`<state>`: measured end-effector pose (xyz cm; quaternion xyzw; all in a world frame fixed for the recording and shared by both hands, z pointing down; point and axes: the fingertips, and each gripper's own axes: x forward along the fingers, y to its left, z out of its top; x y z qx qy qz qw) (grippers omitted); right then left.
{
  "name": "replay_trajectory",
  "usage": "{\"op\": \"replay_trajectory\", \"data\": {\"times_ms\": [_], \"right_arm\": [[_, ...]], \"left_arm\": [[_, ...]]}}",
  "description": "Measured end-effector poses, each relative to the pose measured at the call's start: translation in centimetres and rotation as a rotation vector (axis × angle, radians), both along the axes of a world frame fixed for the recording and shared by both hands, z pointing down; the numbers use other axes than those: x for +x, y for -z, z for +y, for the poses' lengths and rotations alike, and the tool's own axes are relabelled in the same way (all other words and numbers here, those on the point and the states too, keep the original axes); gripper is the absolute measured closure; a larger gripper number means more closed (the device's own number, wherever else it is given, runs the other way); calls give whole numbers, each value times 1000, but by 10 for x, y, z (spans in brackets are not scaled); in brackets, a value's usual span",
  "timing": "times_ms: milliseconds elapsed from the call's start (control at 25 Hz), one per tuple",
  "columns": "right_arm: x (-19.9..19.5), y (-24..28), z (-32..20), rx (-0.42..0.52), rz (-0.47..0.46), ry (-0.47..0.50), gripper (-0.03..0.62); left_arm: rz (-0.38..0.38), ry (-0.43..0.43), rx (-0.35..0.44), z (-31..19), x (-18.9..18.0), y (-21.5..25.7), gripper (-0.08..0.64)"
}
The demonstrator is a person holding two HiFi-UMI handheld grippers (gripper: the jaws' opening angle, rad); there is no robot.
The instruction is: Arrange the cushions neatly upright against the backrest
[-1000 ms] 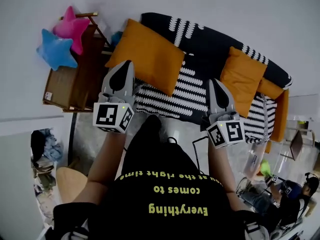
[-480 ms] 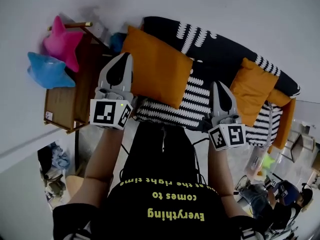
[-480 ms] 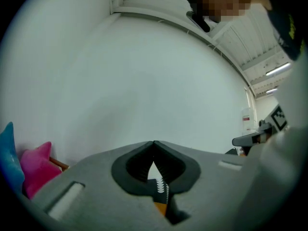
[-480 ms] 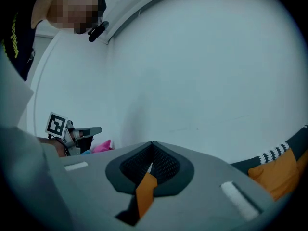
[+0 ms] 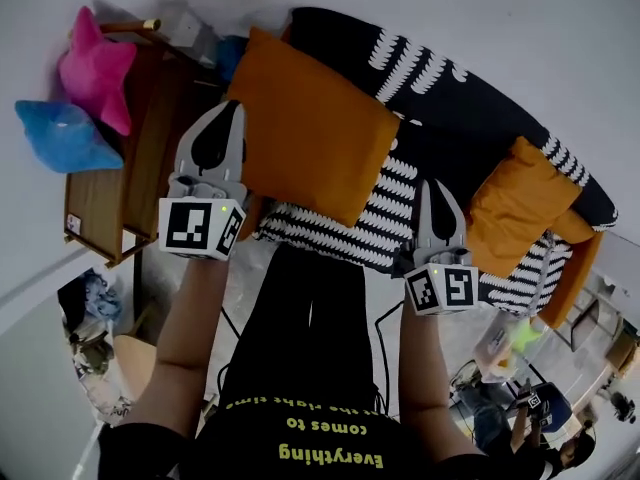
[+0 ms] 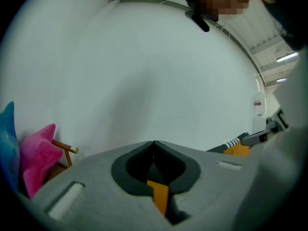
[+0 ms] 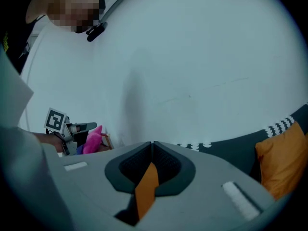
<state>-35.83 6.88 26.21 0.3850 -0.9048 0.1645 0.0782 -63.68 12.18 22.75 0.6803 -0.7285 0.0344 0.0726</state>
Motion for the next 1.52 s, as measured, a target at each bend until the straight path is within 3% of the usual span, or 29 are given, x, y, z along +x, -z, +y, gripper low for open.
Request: {"op": "replay_trajectory", "data": {"times_ms": [200,480,680,880,1000,1320,1440,1520], "right_arm": [[8,-77,-34,-91,-21,5,486],[7,-220,-59,-288,-11,26,397],[1,-309,-59,-400,11,41,323],[-18,-369,-46,-500,34,117,228],[-32,-394,-35,-521,76,167,206],[-42,-410,-35,-573,78,197,224],[-42,-403,-35,-569,121,211,347],[-40,-398,-33,-543,156,195,507]], "left_arm": [[-26,31,-63,-21,-15,-64,554],[-2,12,-247,-42,-21,-164,383],[-34,90,-376,-35,-32,-219,276],[-153,58,-511,-33,-29,-268,154],[-192,57,-552,-31,-33,-284,150],[-175,45,-576,-34,-31,-291,193],[-237,26,-587,-33,-25,-289,286],[-286,29,-600,-30,-23,-287,329]]}}
